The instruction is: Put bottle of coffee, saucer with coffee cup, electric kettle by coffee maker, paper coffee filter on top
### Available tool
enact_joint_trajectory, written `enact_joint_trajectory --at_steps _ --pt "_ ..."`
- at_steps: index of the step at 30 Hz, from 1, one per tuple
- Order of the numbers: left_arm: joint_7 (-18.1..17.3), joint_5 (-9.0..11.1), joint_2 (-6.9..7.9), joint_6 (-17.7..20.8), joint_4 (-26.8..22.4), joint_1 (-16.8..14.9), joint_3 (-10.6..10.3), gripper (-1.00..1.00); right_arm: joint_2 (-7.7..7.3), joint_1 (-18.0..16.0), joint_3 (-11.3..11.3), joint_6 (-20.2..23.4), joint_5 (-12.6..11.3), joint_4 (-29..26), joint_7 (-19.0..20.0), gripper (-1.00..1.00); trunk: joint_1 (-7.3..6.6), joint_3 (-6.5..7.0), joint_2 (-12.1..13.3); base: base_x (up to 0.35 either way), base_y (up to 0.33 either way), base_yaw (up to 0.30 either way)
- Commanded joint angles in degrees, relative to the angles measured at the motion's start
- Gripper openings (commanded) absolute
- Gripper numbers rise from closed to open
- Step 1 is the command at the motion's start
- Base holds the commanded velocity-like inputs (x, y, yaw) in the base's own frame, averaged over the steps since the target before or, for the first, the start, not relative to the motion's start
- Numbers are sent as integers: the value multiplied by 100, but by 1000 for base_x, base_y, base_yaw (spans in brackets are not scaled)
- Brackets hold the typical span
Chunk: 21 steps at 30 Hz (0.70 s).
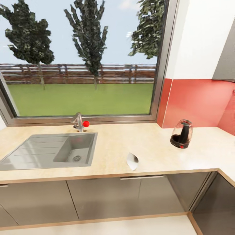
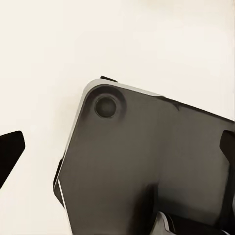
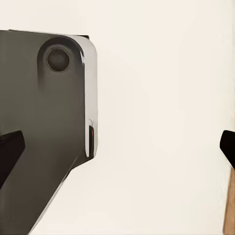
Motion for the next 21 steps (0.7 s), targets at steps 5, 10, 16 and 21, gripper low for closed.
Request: enact_joint_trajectory --at_steps 5,10,16,21 --pt "-13 27 -1 -26 -9 2 5 100 0 0 -58 -14 44 -9 31 100 4 -10 -10 0 -268 0" --pt "-13 23 1 -48 -9 2 5 100 0 1 -53 -23 44 -9 31 100 4 -10 -10 0 -60 0" --pt "-13 23 200 -52 -14 2 5 100 76 -5 -34 -30 58 -200 -93 100 4 -10 -10 0 -9 0" --pt "-13 26 310 -44 -15 2 5 100 238 -7 -81 59 -450 -1077 -162 100 4 -10 -10 0 0 0"
